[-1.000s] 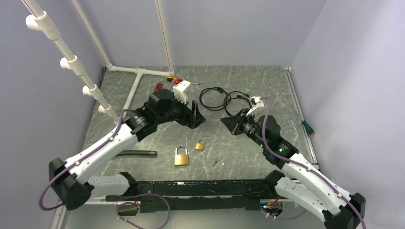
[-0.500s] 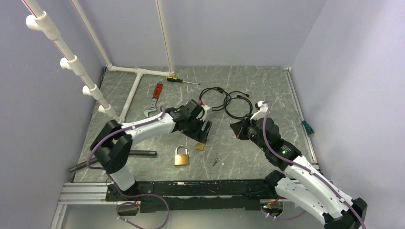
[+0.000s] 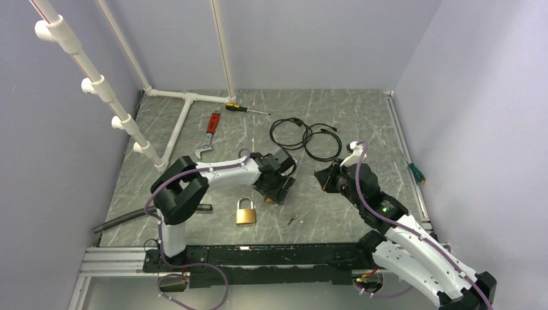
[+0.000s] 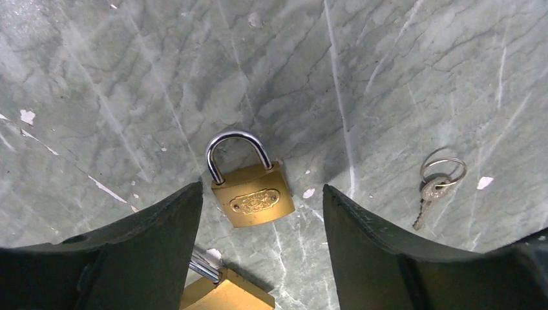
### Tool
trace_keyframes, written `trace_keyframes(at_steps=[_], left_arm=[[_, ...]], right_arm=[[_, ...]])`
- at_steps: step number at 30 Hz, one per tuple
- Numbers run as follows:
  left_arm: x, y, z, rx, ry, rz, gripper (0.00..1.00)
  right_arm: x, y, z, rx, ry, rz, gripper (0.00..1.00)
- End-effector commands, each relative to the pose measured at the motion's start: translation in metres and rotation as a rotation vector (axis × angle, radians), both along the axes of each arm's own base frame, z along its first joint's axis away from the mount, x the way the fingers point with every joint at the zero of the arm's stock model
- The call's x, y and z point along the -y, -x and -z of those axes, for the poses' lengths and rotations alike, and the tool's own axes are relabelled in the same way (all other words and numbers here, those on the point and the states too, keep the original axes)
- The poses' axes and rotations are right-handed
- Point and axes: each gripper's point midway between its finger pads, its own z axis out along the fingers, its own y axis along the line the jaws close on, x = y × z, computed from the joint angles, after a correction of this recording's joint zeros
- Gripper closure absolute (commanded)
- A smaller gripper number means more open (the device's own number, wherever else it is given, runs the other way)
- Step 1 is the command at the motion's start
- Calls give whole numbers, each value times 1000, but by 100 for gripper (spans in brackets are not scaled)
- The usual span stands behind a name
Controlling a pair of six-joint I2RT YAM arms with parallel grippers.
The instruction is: Unlock with the key
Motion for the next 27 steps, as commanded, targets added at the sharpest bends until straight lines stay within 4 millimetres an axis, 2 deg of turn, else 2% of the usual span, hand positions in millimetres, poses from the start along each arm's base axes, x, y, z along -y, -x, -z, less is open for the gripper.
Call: trace_keyframes(at_steps=[1, 8, 15, 20, 27], left_arm=[[-4, -8, -3, 62, -78, -65, 29], [-12, -16, 2, 93, -130, -166, 30], [-14, -19, 5, 96, -138, -274, 37], [-11, -16, 9, 72, -118, -298, 41], [-18, -6, 11, 37, -131, -375, 45]], right_arm=[[0, 0, -4, 32, -15, -6, 100], [0, 4, -5, 46, -36, -20, 100], [3, 7, -2, 50, -39, -15, 100], [4, 8, -1, 50, -37, -12, 100], [5, 9, -1, 52, -39, -9, 100]])
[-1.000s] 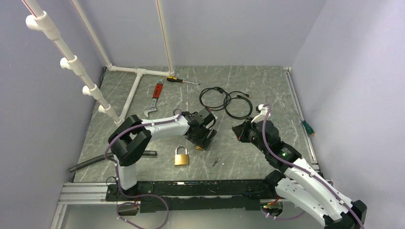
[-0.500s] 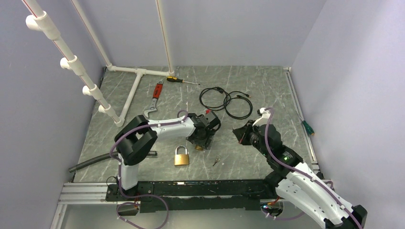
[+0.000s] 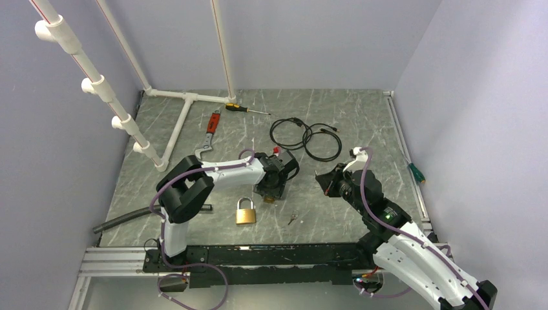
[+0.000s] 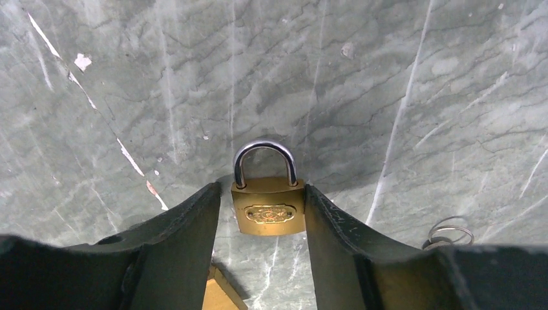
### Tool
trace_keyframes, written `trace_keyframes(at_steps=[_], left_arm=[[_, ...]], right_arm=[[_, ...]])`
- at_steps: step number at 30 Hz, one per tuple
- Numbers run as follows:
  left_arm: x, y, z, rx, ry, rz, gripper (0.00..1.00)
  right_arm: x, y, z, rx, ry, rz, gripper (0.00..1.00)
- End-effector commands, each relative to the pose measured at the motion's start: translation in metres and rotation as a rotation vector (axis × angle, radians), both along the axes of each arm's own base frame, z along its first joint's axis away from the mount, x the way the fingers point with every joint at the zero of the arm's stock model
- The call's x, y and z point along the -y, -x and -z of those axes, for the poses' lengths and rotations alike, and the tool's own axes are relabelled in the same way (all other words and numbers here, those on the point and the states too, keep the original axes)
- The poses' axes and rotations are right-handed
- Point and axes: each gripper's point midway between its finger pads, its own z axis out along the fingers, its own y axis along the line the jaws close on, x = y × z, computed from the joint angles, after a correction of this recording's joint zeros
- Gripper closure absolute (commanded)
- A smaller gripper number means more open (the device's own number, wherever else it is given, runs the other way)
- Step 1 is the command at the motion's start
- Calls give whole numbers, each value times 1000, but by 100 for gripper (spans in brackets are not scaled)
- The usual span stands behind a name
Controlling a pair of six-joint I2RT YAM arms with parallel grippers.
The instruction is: Unlock with the key
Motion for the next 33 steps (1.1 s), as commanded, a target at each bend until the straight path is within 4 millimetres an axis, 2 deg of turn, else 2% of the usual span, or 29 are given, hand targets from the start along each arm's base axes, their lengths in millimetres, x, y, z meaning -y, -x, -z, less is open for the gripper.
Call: trace_keyframes(at_steps=[1, 7, 10, 13, 16, 21, 28, 31, 33], left_arm=[[-10, 4, 5, -16, -27, -88, 47], [-12, 8, 11, -15, -3, -126, 55], [-11, 7, 11, 2, 29, -130, 74], [-3, 0, -4, 46, 84, -111, 87], [1, -14, -30, 87, 127, -110, 100], [-4, -43, -70, 71, 305, -176, 100], [-22, -84, -132, 67, 571, -301, 100], [-31, -101, -146, 52, 638, -348, 100], [-36, -108, -148, 15, 652, -385, 100]], right_arm=[[1, -2, -5, 25, -16, 8, 100], [-1, -2, -3, 21, -20, 6, 100], [-1, -2, -3, 21, -20, 6, 100], [-1, -2, -3, 20, -23, 5, 100], [-4, -3, -5, 21, -38, -4, 100], [-12, -6, -6, 25, -81, -10, 100], [-39, -16, -11, 1, -168, -73, 100], [-53, -19, -14, -12, -220, -103, 100], [-62, -21, -16, -19, -239, -126, 100]])
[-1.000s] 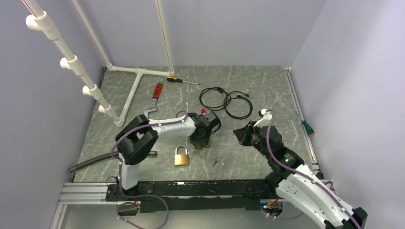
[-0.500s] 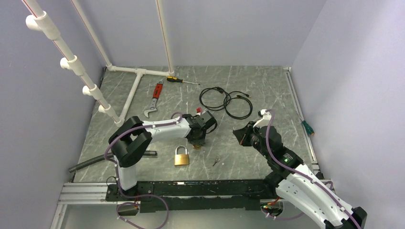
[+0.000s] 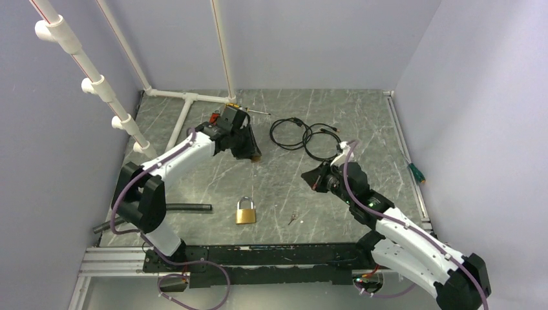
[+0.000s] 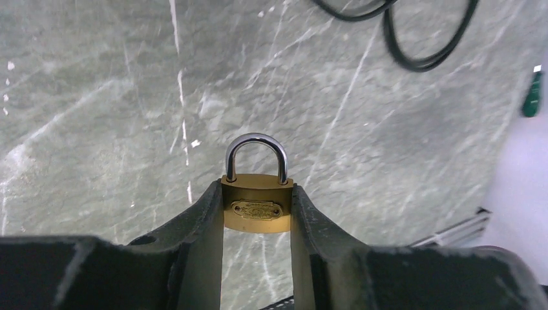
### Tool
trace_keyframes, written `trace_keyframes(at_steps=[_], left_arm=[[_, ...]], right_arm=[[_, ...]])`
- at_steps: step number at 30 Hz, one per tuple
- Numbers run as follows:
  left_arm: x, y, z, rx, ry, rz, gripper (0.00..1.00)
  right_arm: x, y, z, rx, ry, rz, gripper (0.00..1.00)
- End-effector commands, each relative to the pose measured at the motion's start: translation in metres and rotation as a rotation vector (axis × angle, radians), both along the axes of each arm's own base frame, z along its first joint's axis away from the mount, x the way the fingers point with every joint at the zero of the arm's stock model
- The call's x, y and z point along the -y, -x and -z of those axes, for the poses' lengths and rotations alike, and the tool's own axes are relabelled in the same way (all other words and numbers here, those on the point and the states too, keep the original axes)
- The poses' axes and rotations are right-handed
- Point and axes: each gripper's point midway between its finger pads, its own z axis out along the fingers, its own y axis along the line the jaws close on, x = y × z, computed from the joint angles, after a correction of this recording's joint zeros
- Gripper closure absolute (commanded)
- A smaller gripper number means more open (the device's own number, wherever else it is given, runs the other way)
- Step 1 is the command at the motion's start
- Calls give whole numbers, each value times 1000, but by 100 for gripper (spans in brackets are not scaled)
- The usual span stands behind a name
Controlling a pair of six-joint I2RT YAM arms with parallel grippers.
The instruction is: Unlock with the key
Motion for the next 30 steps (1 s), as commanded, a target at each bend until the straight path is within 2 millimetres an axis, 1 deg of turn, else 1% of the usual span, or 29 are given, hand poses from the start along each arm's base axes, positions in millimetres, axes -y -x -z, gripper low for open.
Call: trace_keyframes(at_steps=[1, 5, 8, 11, 12, 13, 14, 17, 19, 24, 26, 30], left_arm=[[9, -17, -36, -41, 183, -22, 100], [8, -22, -39, -143, 333, -28, 100], [9, -23, -40, -180, 389, -10, 100], [20, -21, -48, -188, 456, 45, 100], [22, -20, -50, -195, 472, 55, 100], [23, -20, -53, -194, 479, 58, 100], [23, -20, -54, -193, 479, 55, 100], [22, -19, -60, -168, 493, 53, 100], [20, -17, -59, -181, 497, 24, 100], [20, -13, -60, -192, 499, 17, 100], [17, -15, -61, -175, 476, -7, 100], [6, -18, -61, -137, 429, -66, 100]], right_arm=[[-29, -8, -29, 51, -134, -63, 100], [-50, -8, -30, 46, -127, -98, 100], [-68, -10, -29, 56, -108, -105, 100], [-85, -13, -25, 44, -93, -121, 100], [-89, -16, -21, 32, -85, -122, 100], [-93, -18, -22, 33, -88, -123, 100], [-96, -20, -20, 29, -83, -122, 100], [-106, -27, -25, 45, -91, -130, 100], [-112, -31, -26, 47, -83, -134, 100], [-122, -39, -29, 57, -71, -148, 100], [-124, -42, -31, 63, -69, -150, 100], [-129, -45, -30, 57, -61, -157, 100]])
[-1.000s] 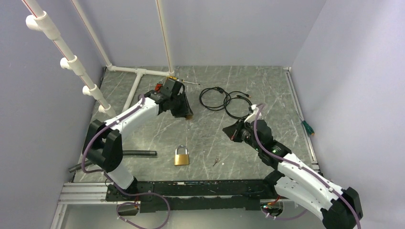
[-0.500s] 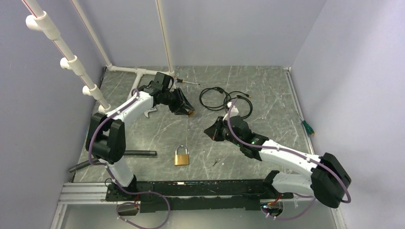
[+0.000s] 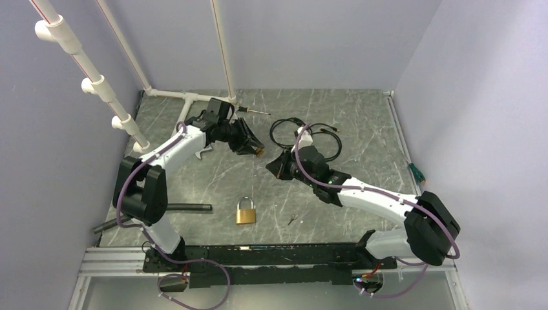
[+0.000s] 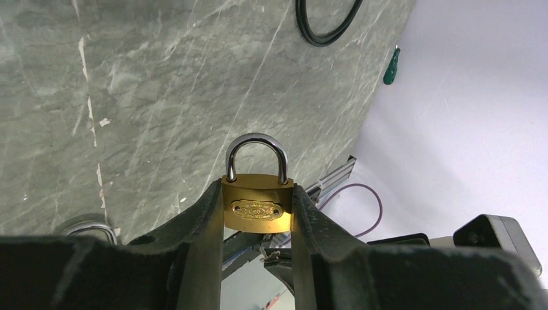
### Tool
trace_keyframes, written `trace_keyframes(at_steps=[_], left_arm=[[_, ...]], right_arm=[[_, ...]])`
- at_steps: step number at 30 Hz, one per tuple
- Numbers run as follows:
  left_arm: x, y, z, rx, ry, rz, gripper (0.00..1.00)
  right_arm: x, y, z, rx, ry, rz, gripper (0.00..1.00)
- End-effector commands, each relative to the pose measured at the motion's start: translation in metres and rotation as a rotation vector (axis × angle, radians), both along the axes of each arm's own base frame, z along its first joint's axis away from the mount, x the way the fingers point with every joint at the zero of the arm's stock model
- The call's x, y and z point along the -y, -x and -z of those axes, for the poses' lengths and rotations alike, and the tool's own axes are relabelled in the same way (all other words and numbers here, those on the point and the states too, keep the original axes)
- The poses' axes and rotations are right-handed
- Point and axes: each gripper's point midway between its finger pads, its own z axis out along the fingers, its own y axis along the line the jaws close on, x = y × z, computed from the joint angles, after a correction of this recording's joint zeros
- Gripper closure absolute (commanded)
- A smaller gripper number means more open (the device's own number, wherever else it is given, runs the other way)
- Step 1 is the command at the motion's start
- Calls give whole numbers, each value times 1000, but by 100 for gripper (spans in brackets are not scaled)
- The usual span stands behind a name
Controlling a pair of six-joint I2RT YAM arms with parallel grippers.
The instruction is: Unlock with the key
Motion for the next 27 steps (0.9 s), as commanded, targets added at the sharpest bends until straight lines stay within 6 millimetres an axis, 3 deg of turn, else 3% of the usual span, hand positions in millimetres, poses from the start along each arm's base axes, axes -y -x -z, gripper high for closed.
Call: trace_keyframes(at_steps=[1, 6, 27], left_arm=[[-8, -3, -31, 94, -9, -66, 100], [-21, -7, -25, 94, -86, -124, 100], [-20, -7, -22, 91, -80, -123, 100]], right_arm=[[-13, -12, -28, 71, -47, -4, 100], [-22, -16, -27, 65, -56, -18, 100], [-40, -24, -28, 74, -71, -45, 100]])
